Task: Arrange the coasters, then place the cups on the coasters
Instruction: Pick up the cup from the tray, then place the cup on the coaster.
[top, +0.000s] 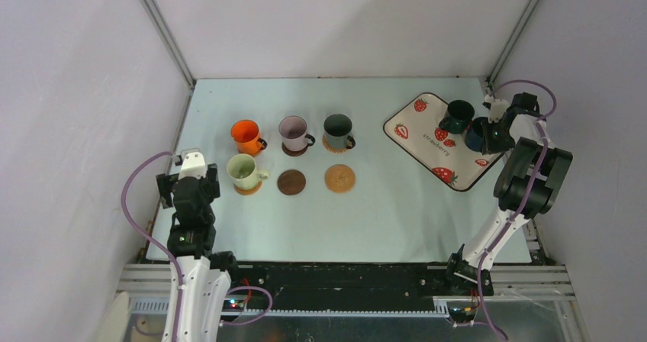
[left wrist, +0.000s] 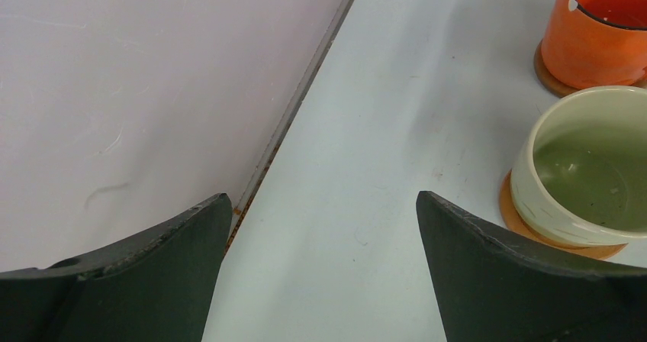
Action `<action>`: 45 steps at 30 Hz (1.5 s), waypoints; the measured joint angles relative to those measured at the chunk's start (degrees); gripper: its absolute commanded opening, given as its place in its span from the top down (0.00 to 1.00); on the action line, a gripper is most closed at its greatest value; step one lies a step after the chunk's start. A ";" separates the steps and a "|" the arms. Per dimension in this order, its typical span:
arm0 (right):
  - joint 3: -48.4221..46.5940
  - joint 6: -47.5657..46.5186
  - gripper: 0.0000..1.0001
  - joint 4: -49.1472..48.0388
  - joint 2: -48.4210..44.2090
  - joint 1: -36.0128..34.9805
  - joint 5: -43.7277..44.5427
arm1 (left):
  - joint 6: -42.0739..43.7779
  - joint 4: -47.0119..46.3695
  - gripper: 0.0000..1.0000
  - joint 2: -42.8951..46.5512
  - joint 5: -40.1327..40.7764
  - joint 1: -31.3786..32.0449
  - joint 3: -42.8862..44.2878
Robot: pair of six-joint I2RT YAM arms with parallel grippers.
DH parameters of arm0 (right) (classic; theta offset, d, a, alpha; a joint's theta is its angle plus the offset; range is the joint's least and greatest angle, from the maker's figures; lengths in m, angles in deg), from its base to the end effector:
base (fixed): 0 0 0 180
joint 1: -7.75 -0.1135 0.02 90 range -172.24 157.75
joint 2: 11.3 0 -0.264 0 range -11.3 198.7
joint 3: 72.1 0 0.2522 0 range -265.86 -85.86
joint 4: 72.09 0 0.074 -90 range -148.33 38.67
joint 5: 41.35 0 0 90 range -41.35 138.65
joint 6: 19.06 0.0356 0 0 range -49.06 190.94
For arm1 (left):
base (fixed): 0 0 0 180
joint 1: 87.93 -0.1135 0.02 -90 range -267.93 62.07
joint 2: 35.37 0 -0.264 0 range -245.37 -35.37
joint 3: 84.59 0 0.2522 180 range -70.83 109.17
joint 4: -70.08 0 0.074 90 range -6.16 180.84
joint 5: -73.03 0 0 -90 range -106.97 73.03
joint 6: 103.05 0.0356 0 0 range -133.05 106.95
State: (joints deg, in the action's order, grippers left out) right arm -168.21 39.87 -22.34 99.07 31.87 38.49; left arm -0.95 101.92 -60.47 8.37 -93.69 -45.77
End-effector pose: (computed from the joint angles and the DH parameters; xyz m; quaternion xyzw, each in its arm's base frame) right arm 0.3714 -0.1594 0.2009 -0.0787 0.9676 -0.0273 0.2385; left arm 0.1247 0.0279 0.2523 -0.0849 0.7958 0.2643 0.5381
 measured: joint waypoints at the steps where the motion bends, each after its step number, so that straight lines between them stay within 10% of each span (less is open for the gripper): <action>1: 0.13 0.04 1.00 -0.31 -0.02 -0.02 0.09 | 0.00 0.00 0.02 0.00 0.00 0.00 0.00; 16: 6.78 1.20 1.00 6.01 -34.51 -1.84 -1.27 | 0.00 0.02 0.02 0.07 -0.07 0.00 0.00; 24: 4.72 4.72 1.00 10.29 -48.76 -32.26 -0.59 | -0.02 0.09 0.02 1.64 -1.77 0.00 0.00; 31: -3.98 8.26 1.00 14.82 -37.18 -59.14 2.14 | -0.02 0.70 0.02 3.69 -1.75 0.00 0.00; 45: -17.68 8.90 1.00 11.30 -9.27 -83.45 4.98 | -0.02 0.85 0.02 4.76 -0.04 0.00 0.00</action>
State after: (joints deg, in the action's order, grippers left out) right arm -185.89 48.76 -11.04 89.80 -51.58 43.48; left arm -0.97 102.78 -55.70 8.33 -93.69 -45.77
